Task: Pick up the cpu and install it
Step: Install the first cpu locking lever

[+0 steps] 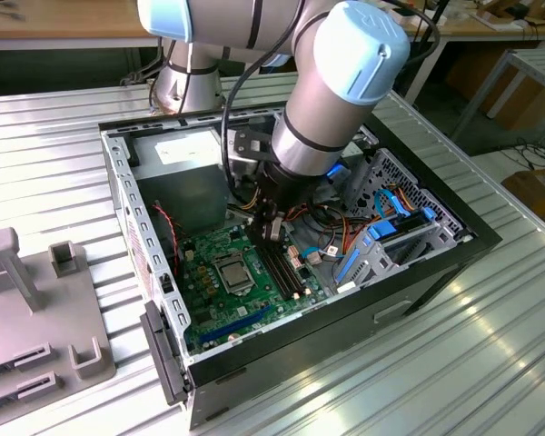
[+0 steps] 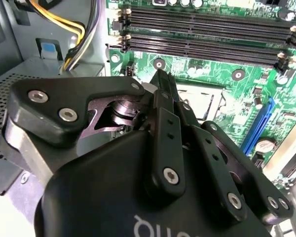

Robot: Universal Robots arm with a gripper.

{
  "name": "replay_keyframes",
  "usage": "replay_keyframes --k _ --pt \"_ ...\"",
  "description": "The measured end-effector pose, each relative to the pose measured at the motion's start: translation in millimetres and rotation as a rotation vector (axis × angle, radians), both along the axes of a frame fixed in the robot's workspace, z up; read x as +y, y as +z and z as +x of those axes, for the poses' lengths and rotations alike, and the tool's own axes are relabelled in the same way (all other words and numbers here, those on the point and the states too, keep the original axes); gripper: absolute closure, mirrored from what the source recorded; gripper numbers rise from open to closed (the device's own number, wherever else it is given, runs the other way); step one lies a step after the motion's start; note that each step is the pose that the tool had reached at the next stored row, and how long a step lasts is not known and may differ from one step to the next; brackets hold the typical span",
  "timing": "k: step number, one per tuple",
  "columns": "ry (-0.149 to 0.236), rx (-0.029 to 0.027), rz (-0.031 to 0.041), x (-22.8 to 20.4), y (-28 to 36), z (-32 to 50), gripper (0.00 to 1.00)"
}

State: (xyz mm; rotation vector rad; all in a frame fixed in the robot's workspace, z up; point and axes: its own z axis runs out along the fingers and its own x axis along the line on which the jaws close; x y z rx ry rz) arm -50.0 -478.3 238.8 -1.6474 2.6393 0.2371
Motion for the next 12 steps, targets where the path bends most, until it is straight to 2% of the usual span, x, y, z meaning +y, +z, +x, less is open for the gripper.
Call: replay_keyframes --k 3,5,6,8,9,12 --pt "0.011 -0.0035 -0.0069 -0.1 0.1 -3.2 0.89" --pt "0.012 -0.0081 -0.0123 0.0 0.1 -6.5 0.89" --pt "0.012 -0.0112 -0.0145 0.0 0.0 -7.4 0.89" --pt "0.021 -0.0244 -0.021 -0.1 -0.4 -8.7 0.89" --pt "0.026 -0.0279 -0.0214 -0.1 -0.9 -9.1 0.89" --pt "0.085 -0.0289 -0.0204 0.0 -1.9 -9.3 0.89"
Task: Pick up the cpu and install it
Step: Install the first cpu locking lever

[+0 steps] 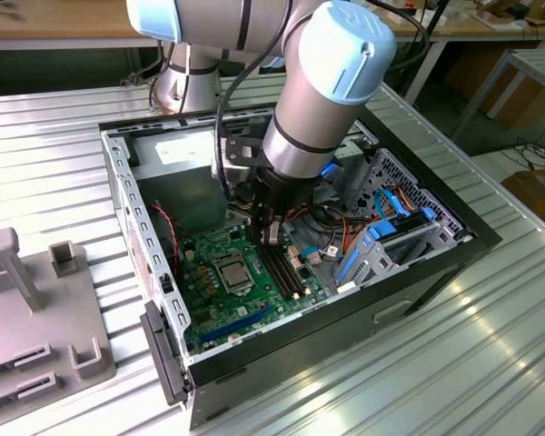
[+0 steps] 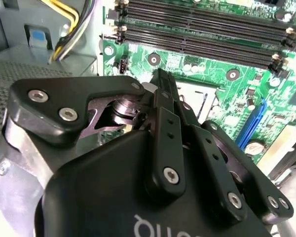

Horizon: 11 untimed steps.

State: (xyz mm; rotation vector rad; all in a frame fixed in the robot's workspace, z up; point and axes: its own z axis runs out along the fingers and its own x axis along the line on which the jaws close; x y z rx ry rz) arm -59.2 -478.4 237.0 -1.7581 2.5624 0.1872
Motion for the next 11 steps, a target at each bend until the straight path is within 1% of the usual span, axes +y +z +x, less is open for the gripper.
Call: replay_keyframes --k 2,3,5,6,7,10,11 --pt "0.035 0.0 0.0001 0.0 -0.5 0.0 0.89" --pt "0.058 0.0 0.0001 0.0 -0.8 0.0 0.89" --pt "0.088 0.0001 -0.0002 -0.1 -1.0 -0.1 0.89" --pt "0.095 -0.0001 -0.0005 -0.1 -1.1 -0.3 0.89" --pt "0.099 -0.002 -0.0005 0.0 -1.1 -0.6 0.89" --pt "0.099 -0.0033 -0.0004 0.0 -1.2 -0.9 0.89" --pt "0.099 -0.0053 -0.0005 0.0 -1.2 -1.6 0.89"
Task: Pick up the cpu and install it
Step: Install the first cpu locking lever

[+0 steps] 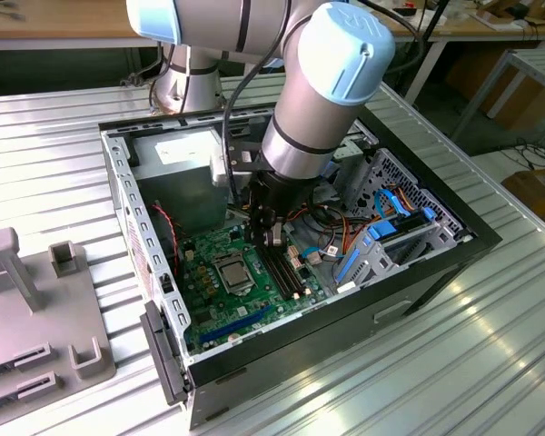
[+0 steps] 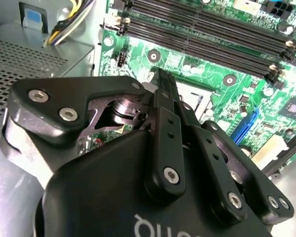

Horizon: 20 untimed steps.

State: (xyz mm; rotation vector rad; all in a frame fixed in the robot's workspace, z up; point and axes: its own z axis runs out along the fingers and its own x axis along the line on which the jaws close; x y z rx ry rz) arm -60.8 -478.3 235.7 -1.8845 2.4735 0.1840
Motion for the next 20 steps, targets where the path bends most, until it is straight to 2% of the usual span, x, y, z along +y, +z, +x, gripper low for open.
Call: replay_keyframes --k 2,4,6,7,9,10,11,12,14,17,19,20 --pt "0.0 -0.0115 -0.0001 -0.1 2.0 -1.7 0.89" --pt "0.001 -0.0286 -0.0006 0.0 7.1 -3.3 0.89" --pt "0.004 -0.0364 -0.002 0.0 7.4 -5.7 0.89" --pt "0.018 -0.0365 -0.0056 0.0 7.5 -6.4 0.89" --pt "0.05 -0.0366 -0.0067 -0.1 7.5 -6.6 0.89" --pt "0.072 -0.0365 -0.0107 0.0 7.5 -6.6 0.89" --pt "0.084 -0.0363 -0.0157 0.0 7.6 -6.6 0.89" --pt "0.098 -0.0362 -0.0238 0.0 7.5 -7.2 0.89" --pt "0.116 -0.0351 -0.0475 -0.1 7.6 -9.4 0.89" --pt "0.123 -0.034 -0.0685 0.0 7.5 -9.8 0.89" --pt "0.129 -0.0327 -0.0951 -0.1 7.4 -9.9 0.89" --pt "0.131 -0.0324 -0.1014 -0.2 7.5 -9.9 0.89"
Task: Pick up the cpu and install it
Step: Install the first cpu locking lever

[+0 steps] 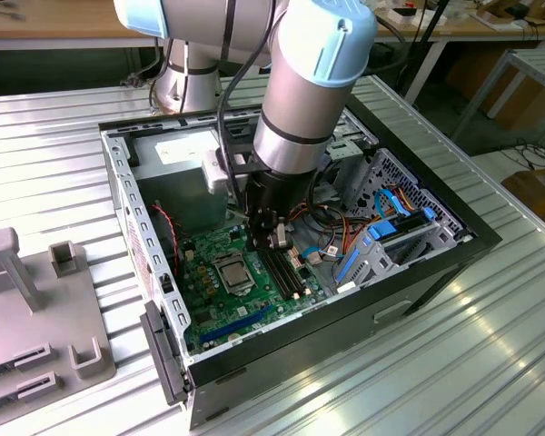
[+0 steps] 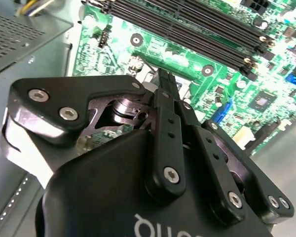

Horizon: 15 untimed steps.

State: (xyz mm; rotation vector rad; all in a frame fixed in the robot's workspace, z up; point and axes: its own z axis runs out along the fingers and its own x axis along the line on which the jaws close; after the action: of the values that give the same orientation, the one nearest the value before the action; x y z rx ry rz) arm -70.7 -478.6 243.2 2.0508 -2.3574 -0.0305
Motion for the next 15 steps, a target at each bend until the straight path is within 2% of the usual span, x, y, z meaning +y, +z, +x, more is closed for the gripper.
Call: replay_keyframes --k 1,2,6,7,15 --pt "0.001 0.0 -0.0055 -0.1 0.0 0.0 0.89" --pt "0.004 0.0 -0.0147 -0.4 0.0 0.0 0.89" --pt "0.01 0.0001 -0.029 -1.5 -0.7 -0.1 0.89" --pt "0.013 0.0001 -0.0309 -1.8 -1.7 -0.1 0.89" --pt "0.016 -0.0001 -0.031 -1.8 -2.4 -0.1 0.89"
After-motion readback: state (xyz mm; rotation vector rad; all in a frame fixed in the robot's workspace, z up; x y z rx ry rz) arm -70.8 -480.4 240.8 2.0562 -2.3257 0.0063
